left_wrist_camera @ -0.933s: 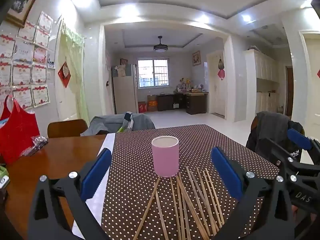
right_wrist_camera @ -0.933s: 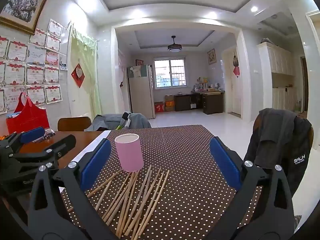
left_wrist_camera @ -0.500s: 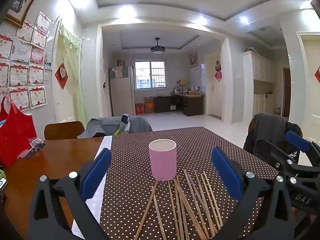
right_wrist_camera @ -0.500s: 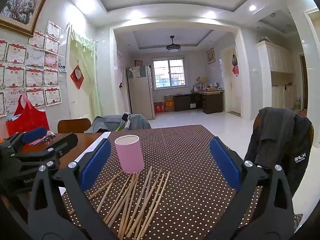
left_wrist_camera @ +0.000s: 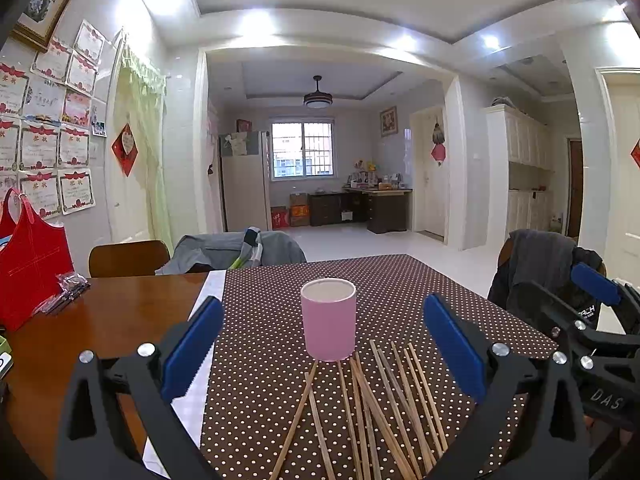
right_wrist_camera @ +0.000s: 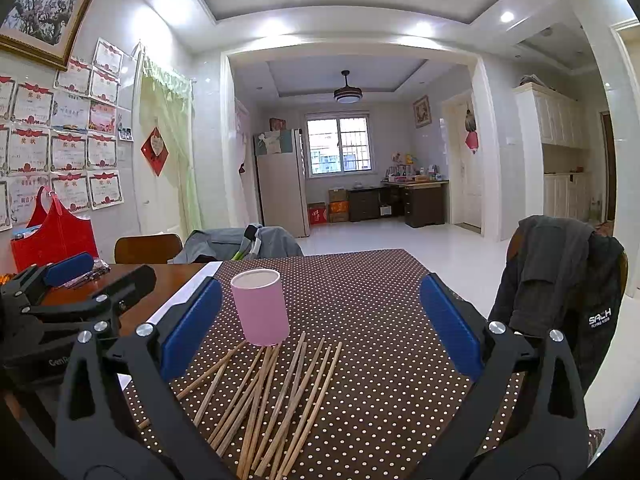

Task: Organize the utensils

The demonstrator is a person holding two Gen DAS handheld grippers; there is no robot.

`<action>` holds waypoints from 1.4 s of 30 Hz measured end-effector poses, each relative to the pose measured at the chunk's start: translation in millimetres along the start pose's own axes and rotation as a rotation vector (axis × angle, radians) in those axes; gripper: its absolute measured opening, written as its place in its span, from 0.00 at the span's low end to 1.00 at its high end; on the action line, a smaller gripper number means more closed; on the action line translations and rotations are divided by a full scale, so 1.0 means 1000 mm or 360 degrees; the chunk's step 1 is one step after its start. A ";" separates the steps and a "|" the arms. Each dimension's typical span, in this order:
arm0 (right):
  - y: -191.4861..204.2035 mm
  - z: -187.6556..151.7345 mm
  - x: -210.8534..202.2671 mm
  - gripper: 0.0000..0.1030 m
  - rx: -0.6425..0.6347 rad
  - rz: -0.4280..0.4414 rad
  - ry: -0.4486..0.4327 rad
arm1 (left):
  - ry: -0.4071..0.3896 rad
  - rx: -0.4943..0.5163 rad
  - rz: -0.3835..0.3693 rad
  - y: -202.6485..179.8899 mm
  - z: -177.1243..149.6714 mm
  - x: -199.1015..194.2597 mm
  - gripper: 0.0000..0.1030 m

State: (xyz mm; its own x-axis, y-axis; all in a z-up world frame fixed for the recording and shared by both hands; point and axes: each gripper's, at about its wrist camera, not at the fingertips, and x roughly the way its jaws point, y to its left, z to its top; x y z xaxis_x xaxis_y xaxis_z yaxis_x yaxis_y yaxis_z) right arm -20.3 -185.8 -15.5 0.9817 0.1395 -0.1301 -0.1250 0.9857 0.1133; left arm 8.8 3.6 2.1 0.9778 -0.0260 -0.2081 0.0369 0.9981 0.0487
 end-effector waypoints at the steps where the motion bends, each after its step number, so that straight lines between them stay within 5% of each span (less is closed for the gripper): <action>1: 0.001 0.001 0.001 0.94 0.0002 0.0002 0.0002 | -0.0002 0.0001 0.0001 -0.001 0.000 0.000 0.95; 42: 0.000 0.001 -0.001 0.94 0.0026 0.0018 0.0031 | -0.0004 0.0016 0.0016 -0.003 -0.002 0.000 0.95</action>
State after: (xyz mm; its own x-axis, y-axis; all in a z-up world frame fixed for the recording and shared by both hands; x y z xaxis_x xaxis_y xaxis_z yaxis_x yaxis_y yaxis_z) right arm -21.1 -186.2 -14.4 0.9772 0.1524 -0.1479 -0.1334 0.9824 0.1308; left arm 8.4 0.4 0.5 0.9786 -0.0163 -0.2051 0.0293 0.9977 0.0603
